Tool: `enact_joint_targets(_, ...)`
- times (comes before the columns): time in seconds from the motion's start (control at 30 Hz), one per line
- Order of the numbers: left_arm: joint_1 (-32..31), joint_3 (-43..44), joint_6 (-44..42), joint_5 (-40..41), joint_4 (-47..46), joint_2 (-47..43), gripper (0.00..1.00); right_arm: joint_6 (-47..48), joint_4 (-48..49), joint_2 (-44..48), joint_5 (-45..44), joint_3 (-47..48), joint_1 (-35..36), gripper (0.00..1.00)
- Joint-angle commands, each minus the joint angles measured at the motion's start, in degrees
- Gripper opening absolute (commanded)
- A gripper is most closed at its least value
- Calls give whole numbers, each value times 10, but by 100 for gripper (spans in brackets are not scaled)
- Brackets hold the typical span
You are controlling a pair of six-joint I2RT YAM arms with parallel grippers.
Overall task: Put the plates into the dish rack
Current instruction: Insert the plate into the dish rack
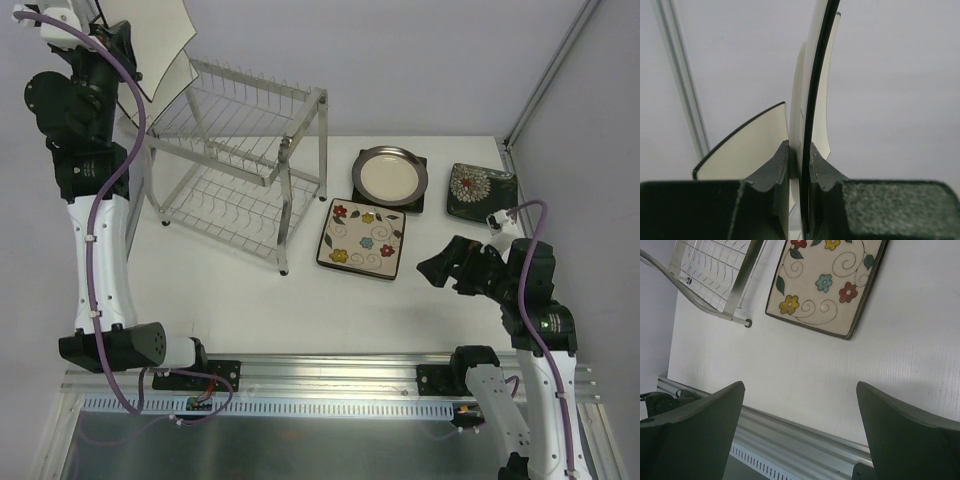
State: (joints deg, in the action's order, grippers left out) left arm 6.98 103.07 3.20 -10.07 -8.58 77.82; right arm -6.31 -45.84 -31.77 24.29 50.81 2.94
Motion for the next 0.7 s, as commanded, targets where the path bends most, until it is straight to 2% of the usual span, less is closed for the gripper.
enact_joint_targets(0.0, 29, 21, 35, -40, -194, -14, 0, 31, 33, -18, 31, 5, 3, 100)
enact_joint_targets(0.33, 101, 23, 70, -117, -208, 33, 0, 43, 52, -57, 53, 13, 3, 100)
enact_joint_targets(0.67, 114, 18, 78, -158, -217, 70, 0, 57, 51, -85, 58, 27, 3, 100)
